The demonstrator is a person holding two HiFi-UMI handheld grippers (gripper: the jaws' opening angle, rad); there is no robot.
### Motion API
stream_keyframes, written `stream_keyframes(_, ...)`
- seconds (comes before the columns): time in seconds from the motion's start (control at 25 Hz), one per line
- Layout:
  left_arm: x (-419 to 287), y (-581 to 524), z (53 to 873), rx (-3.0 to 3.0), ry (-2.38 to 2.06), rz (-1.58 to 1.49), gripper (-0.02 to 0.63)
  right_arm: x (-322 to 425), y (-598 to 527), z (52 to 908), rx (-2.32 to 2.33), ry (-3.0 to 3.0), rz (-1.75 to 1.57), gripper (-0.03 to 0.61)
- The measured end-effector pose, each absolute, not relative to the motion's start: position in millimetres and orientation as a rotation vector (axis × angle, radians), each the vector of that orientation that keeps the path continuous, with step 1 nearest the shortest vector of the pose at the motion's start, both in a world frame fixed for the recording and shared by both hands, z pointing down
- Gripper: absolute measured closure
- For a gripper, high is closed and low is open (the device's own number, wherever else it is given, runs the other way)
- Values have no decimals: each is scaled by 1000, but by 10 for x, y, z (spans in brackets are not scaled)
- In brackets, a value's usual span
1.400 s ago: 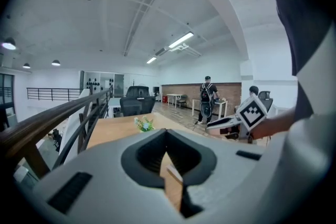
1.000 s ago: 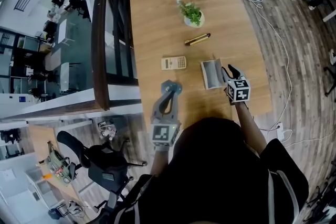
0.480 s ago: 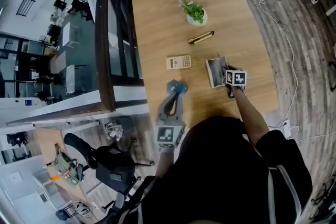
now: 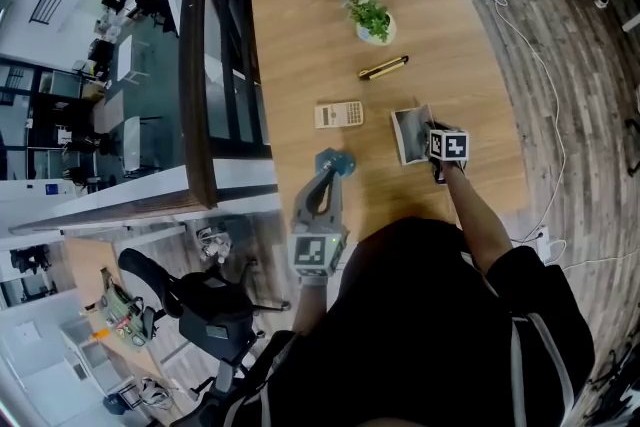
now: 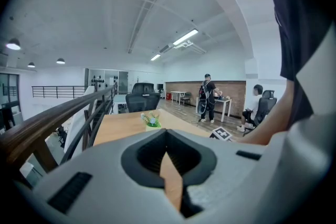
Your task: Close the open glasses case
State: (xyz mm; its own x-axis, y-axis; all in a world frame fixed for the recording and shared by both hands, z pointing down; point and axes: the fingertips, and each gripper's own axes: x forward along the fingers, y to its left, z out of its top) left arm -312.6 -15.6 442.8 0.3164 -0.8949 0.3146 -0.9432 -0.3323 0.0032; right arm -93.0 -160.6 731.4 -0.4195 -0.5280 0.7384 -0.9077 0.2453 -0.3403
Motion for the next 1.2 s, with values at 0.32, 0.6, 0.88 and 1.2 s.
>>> stream_keyframes(0.32,-3033,-170,4397,2379,-1682,355,615,-924,-1612,7339,1294,-2021,1015,551)
stream_keyframes(0.6,-3060,-181,4412,2374,-1681,355,615,-917,-1676,7198,1181,-1959,541,549)
stream_keyframes(0.88,-3070,-194,4432,2377,-1681,366,615,-1038,-1600,7102,788,-1539,-493,549)
stream_keyframes(1.2,-3084,-205,4502,2366,-1676,379,615,-1196,-1321,7188,617,-1603,-463,441)
